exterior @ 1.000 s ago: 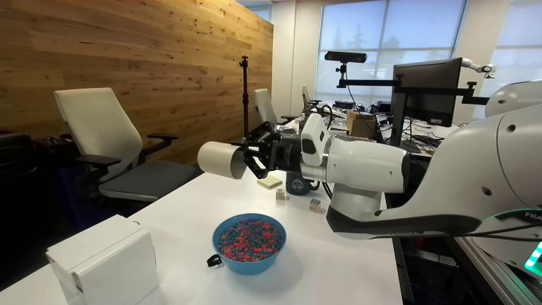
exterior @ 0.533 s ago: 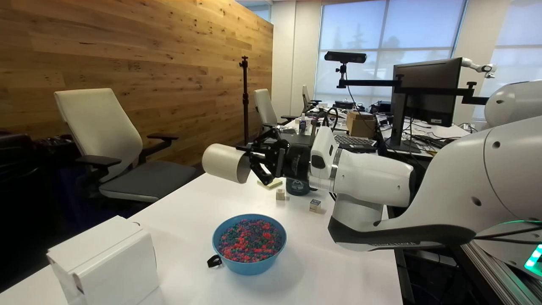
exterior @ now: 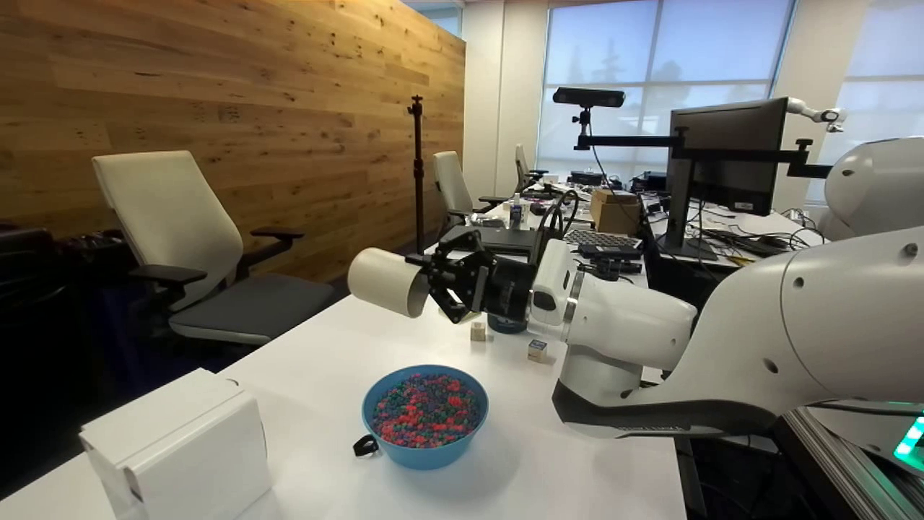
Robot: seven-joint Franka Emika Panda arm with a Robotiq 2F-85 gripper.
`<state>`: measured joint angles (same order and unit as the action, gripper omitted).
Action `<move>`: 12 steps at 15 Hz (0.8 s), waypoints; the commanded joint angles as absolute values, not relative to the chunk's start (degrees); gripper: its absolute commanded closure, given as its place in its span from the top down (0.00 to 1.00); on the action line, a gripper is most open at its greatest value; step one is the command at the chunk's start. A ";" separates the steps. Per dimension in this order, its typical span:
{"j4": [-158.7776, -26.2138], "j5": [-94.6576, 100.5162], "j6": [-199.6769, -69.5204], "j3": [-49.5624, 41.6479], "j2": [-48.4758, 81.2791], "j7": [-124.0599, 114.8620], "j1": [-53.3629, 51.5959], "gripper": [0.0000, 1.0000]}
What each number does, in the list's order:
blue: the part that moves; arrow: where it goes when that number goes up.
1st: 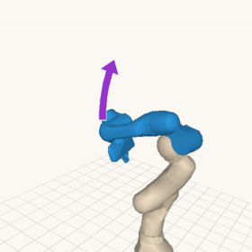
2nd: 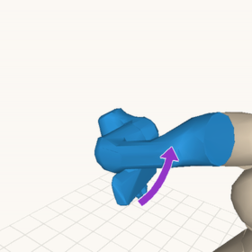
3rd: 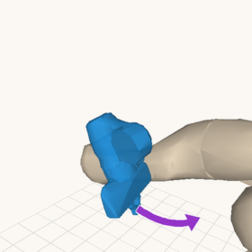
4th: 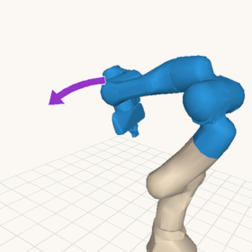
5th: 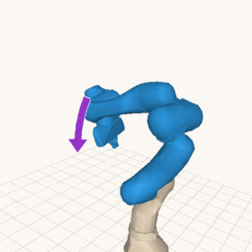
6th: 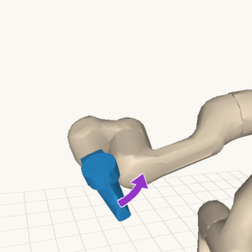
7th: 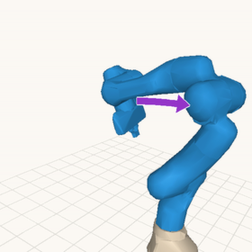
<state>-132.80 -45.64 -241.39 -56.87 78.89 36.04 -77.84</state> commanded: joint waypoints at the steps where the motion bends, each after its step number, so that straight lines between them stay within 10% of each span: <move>1: -130.05 -49.60 -243.19 -56.93 82.43 38.55 -77.18 0.01; 12: -126.06 -54.83 -243.10 -57.61 85.40 42.83 -77.97 0.01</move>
